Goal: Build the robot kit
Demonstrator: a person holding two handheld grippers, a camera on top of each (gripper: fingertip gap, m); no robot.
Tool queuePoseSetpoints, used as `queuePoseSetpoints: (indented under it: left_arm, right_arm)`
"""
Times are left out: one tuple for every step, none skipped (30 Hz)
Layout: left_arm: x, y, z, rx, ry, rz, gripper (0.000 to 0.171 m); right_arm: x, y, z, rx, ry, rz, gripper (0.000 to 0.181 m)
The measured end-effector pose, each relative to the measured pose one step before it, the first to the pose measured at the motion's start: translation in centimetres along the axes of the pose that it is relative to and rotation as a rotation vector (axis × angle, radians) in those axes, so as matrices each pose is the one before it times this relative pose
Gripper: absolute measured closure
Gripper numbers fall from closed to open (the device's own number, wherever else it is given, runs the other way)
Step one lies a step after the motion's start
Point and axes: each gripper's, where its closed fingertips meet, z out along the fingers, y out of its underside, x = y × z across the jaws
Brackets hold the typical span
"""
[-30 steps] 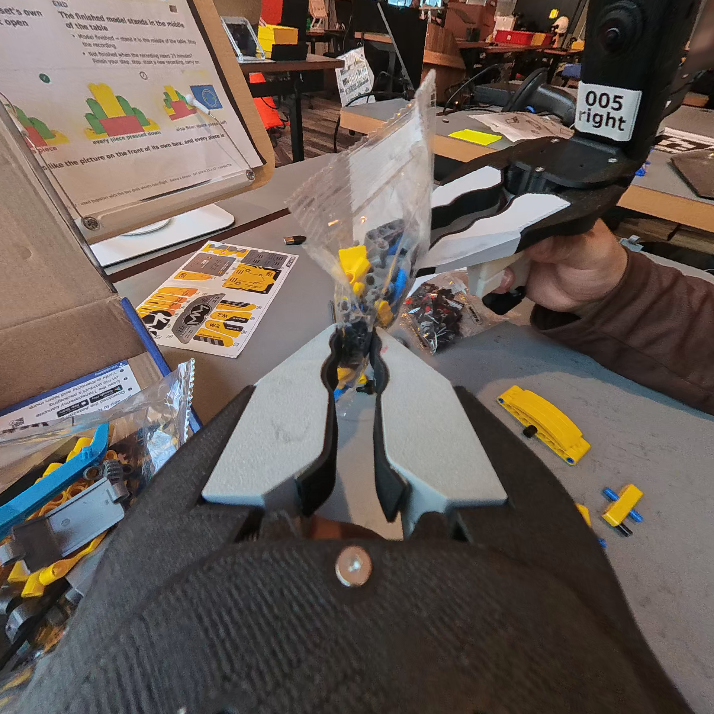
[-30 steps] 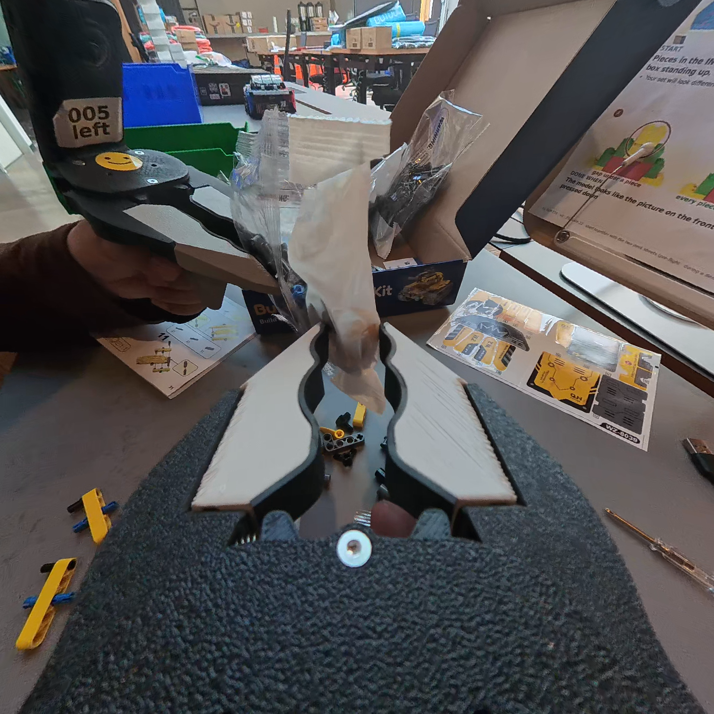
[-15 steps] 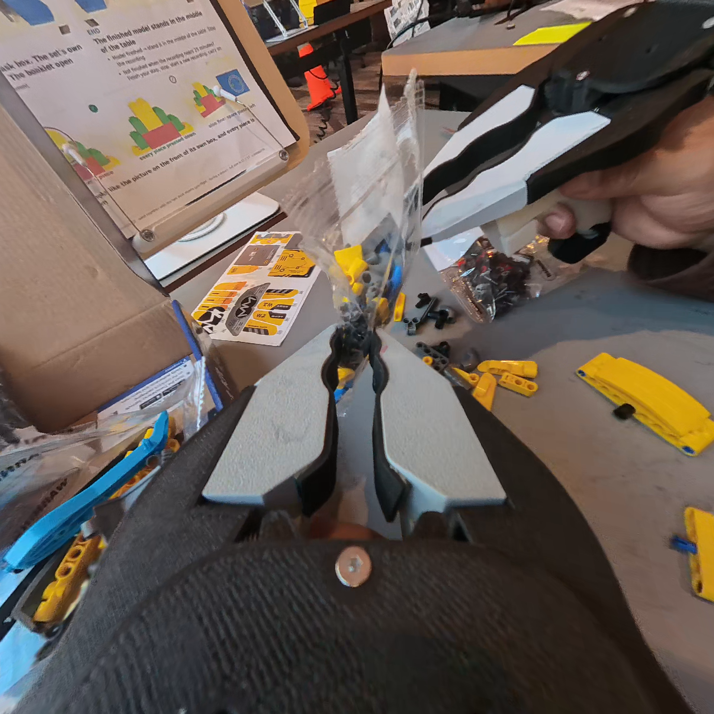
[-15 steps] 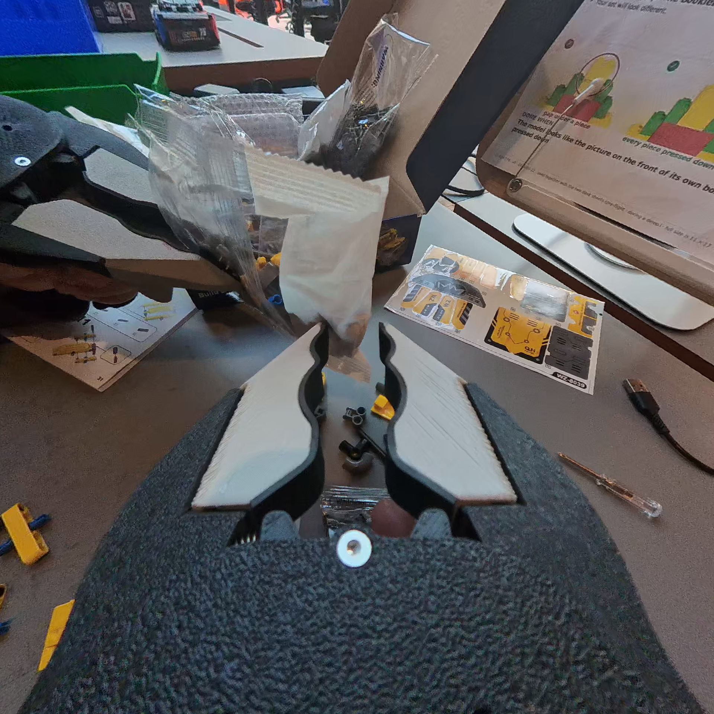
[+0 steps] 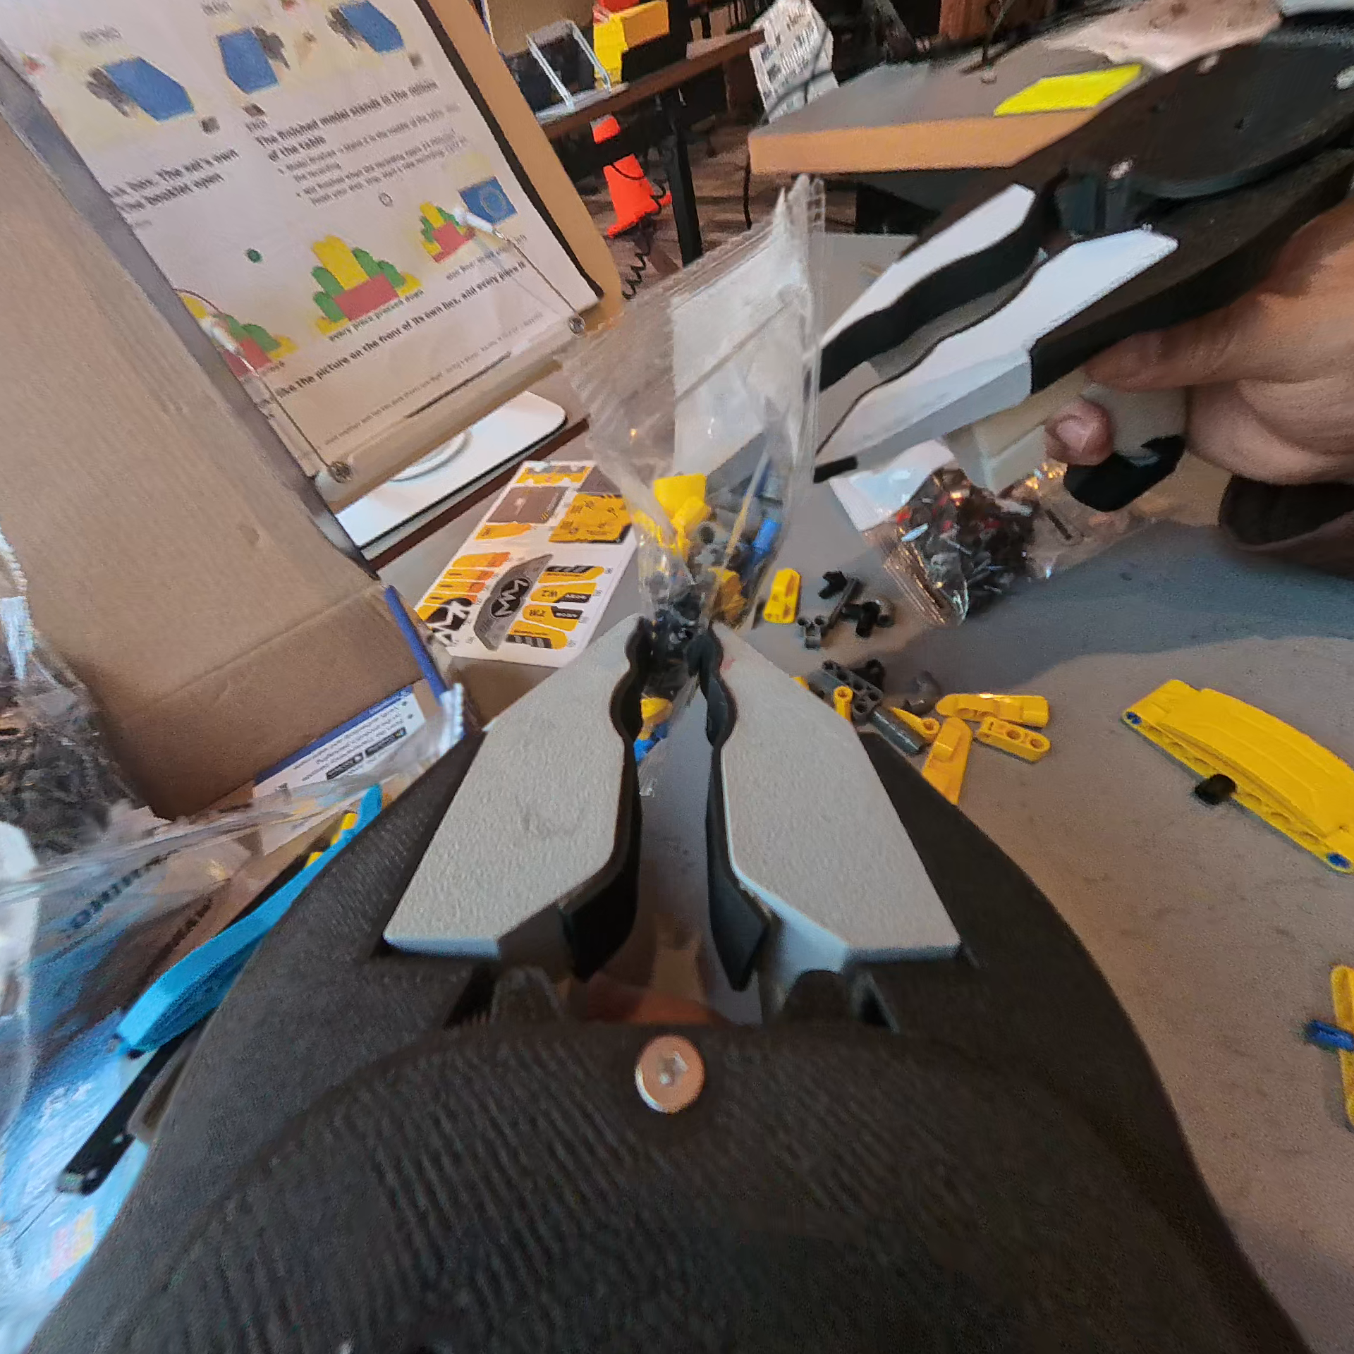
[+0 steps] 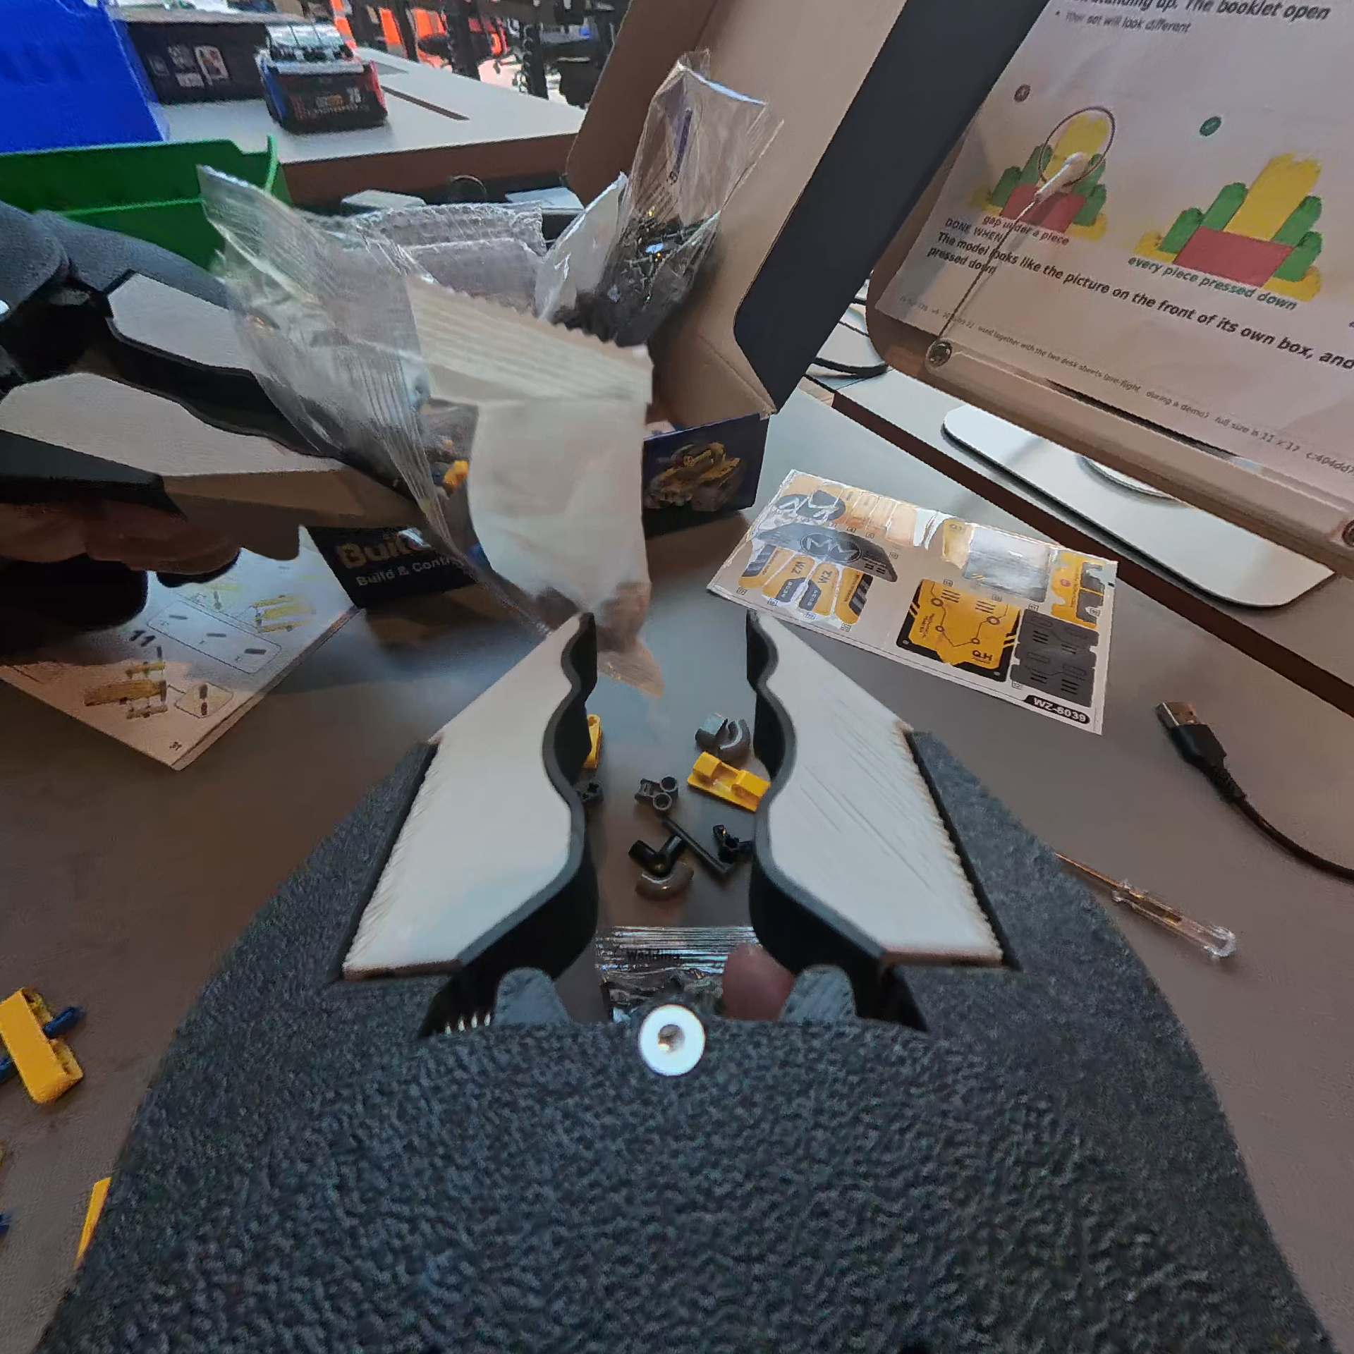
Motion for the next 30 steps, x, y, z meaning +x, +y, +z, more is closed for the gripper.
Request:
queuePoseSetpoints:
  left_arm:
    - [-0.39, -0.539, -0.392, 0.0202, -0.0089, -0.0097, 0.162]
    - [-0.36, -0.463, -0.323, 0.01779, -0.0082, -0.0094, 0.162]
    - [-0.319, -0.245, -0.207, 0.00813, -0.0061, -0.0065, 0.162]
    - [-0.21, 0.025, -0.095, -0.00458, -0.0022, -0.0012, 0.162]
    - [-0.105, 0.275, 0.044, -0.0172, 0.0011, 0.004, 0.162]
    - [-0.066, 0.429, 0.124, -0.02306, -0.0029, 0.0081, 0.162]
    - [0.018, 0.387, 0.205, -0.01774, -0.0051, 0.014, 0.162]
    - [0.157, 0.351, 0.24, -0.01513, -0.0039, 0.0206, 0.162]
    - [0.222, 0.409, 0.269, -0.01947, -0.0038, 0.0241, 0.162]
    - [0.26, 0.357, 0.269, -0.0166, -0.0051, 0.0277, 0.162]
    - [0.279, 0.273, 0.246, -0.01106, -0.0049, 0.0267, 0.162]
    - [0.288, 0.245, 0.262, -0.00972, -0.0027, 0.0175, 0.162]
    - [0.404, 0.267, 0.274, -0.01099, 0.0064, 0.0066, 0.162]
    - [0.478, 0.287, 0.253, -0.01203, 0.015, 0.0028, 0.162]
    - [0.47, 0.203, 0.217, -0.00833, 0.0169, 0.003, 0.162]
    - [0.302, 0.149, 0.159, -0.00511, 0.0094, 0.0031, 0.162]
    - [0.09, 0.097, 0.102, -0.00295, 0.0011, 0.0031, 0.162]
    - [-0.092, 0.005, 0.005, 0.00089, -0.005, 0.0013, 0.162]
    - [-0.196, -0.091, -0.077, 0.00387, -0.0051, -0.0057, 0.162]
    - [-0.197, -0.147, -0.132, 0.00743, -0.0017, -0.0092, 0.162]
    - [-0.158, -0.176, -0.167, 0.00977, 0.0035, -0.0065, 0.162]
    - [0.01, -0.248, -0.237, 0.01261, 0.0141, 0.0047, 0.162]
    - [0.261, -0.316, -0.338, 0.01804, 0.0301, 0.0226, 0.162]
    - [0.41, -0.386, -0.419, 0.02232, 0.038, 0.0305, 0.162]
    - [0.351, -0.447, -0.468, 0.02511, 0.0356, 0.0251, 0.162]
    - [0.197, -0.442, -0.454, 0.02485, 0.0298, 0.0074, 0.162]
    - [0.198, -0.439, -0.456, 0.02256, 0.0339, -0.0112, 0.162]
    - [0.386, -0.397, -0.435, 0.0201, 0.0466, -0.0217, 0.162]
    - [0.516, -0.243, -0.384, 0.01091, 0.0519, -0.0256, 0.163]
    - [0.468, -0.099, -0.323, 0.00109, 0.0447, -0.0201, 0.163]
  right_arm:
    - [0.155, -0.191, -0.152, 0.0097, 0.0061, 0.0053, 0.141]
    - [0.127, -0.158, -0.12, 0.0085, 0.0041, 0.0057, 0.141]
    - [0.045, -0.143, -0.104, 0.0075, -0.0011, 0.0065, 0.141]
    - [-0.05, -0.099, -0.059, 0.006, -0.0064, 0.0063, 0.141]
    - [-0.094, -0.02, -0.008, 0.0026, -0.0078, 0.0049, 0.141]
    - [-0.119, 0.047, 0.054, -0.0009, -0.0069, 0.0019, 0.141]
    - [-0.169, 0.094, 0.094, -0.0029, -0.0076, -0.0012, 0.141]
    - [-0.209, 0.153, 0.157, -0.0076, -0.0088, -0.0033, 0.141]
    - [-0.204, 0.235, 0.191, -0.0127, -0.0061, -0.0046, 0.139]
    - [-0.157, 0.319, 0.24, -0.0171, -0.0024, -0.0067, 0.138]
    - [-0.12, 0.342, 0.249, -0.0188, 0.0023, -0.0117, 0.138]
    - [-0.039, 0.335, 0.234, -0.0187, 0.009, -0.0155, 0.138]
    - [0.02, 0.34, 0.244, -0.0196, 0.0147, -0.0152, 0.138]
    - [0.051, 0.338, 0.244, -0.0206, 0.0171, -0.0147, 0.138]
    - [0.004, 0.334, 0.245, -0.0196, 0.0146, -0.0151, 0.139]
    - [-0.051, 0.3, 0.227, -0.0178, 0.0097, -0.0155, 0.139]
    - [-0.02, 0.197, 0.159, -0.012, 0.0095, -0.0145, 0.139]
    - [0.01, 0.04, 0.069, -0.002, 0.0066, -0.0088, 0.138]
    - [0.004, -0.059, 0.012, 0.0039, 0.001, 0.0005, 0.136]
    - [0.083, -0.112, -0.048, 0.0066, 0.0018, 0.0085, 0.132]
    - [0.097, -0.146, -0.072, 0.0091, 0.0005, 0.0116, 0.128]
    - [0.001, -0.162, -0.087, 0.0108, -0.007, 0.0112, 0.122]
    - [-0.212, -0.231, -0.09, 0.0143, -0.0191, 0.009, 0.117]
    - [-0.397, -0.303, -0.118, 0.0181, -0.0303, 0.0083, 0.114]
    - [-0.464, -0.362, -0.143, 0.0208, -0.0337, 0.0095, 0.114]
    - [-0.536, -0.405, -0.162, 0.0226, -0.0376, 0.0096, 0.114]
    - [-0.792, -0.434, -0.189, 0.0231, -0.0536, 0.0084, 0.115]
    - [-1.219, -0.456, -0.198, 0.0224, -0.0776, 0.0066, 0.12]
    - [-1.425, -0.406, -0.187, 0.0201, -0.0866, 0.0004, 0.132]
    - [-1.202, -0.369, -0.099, 0.0177, -0.0656, -0.008, 0.143]
